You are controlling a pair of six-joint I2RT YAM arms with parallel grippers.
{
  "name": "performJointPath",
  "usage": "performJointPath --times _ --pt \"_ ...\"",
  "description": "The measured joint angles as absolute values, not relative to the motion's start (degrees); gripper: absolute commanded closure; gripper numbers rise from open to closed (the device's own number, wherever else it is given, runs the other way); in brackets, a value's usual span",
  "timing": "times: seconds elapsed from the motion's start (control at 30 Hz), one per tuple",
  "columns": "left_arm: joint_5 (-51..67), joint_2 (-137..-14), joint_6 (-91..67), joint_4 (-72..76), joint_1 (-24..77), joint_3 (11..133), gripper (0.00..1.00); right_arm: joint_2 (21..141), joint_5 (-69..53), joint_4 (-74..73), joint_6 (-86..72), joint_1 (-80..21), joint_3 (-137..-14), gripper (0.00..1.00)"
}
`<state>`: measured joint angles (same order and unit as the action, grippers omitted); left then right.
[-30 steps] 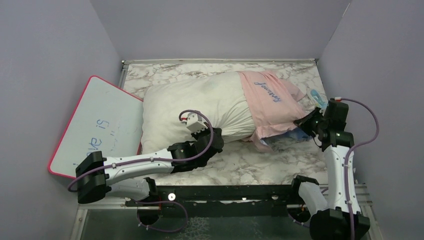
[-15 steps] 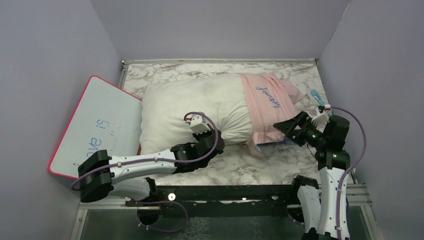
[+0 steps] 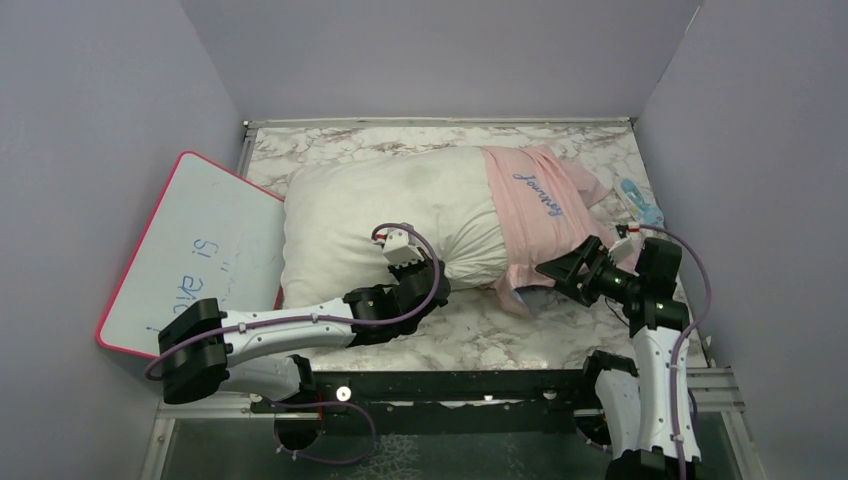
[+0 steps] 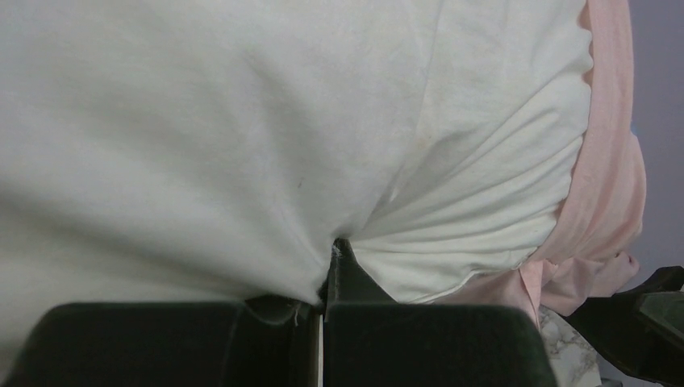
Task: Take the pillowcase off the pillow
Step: Remove the pillow from the pillowcase.
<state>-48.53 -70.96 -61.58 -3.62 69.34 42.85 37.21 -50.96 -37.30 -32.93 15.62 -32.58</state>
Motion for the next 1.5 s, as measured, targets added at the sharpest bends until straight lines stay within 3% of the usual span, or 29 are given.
performJointPath --times 0.13,0.3,0.5,0.57,0.67,0.73,0.77,1.2,1.4,1.5 --pt "-48.4 -71.0 -61.6 -3.5 69.3 42.9 1.0 38.2 -50.9 -35.5 -34.0 12.8 -31.2 0.18" --pt "-48.4 -70.9 -61.6 -3.5 69.3 42.8 1.0 42.3 -44.4 -30.2 -38.2 -2.8 -30.3 0.2" --pt "-47.6 -70.1 -61.8 -3.5 69.3 42.8 1.0 45.9 -35.6 -19.7 -45.8 -10.4 -27.0 0.37" --pt "-47.3 -69.6 -61.9 -3.6 69.3 42.8 1.0 45.3 -32.8 -18.0 -47.9 -10.5 -26.3 0.49" --pt "-47.0 -68.7 -62.3 -4.0 69.3 42.6 1.0 42.5 -28.4 -17.7 -49.5 -10.8 -26.3 0.84" --pt "-46.9 -67.9 -63.0 -4.2 69.3 42.2 1.0 40.0 -24.4 -18.8 -49.6 -10.9 -27.1 0.97" --pt "-46.9 -67.5 -63.2 -4.4 69.3 42.1 1.0 39.1 -21.9 -20.0 -49.5 -11.0 -28.2 0.99" --pt "-47.1 -60.8 -65.1 -9.1 69.4 41.8 1.0 42.8 11.4 -39.5 -41.8 -12.5 -44.0 0.96" --pt "-46.4 -59.9 -62.2 -8.1 69.4 40.9 1.0 42.0 8.9 -40.6 -38.6 -12.4 -44.9 0.81" --pt "-45.1 -59.8 -58.2 -6.1 69.2 40.0 1.0 41.9 7.6 -41.6 -36.2 -12.2 -46.8 0.56"
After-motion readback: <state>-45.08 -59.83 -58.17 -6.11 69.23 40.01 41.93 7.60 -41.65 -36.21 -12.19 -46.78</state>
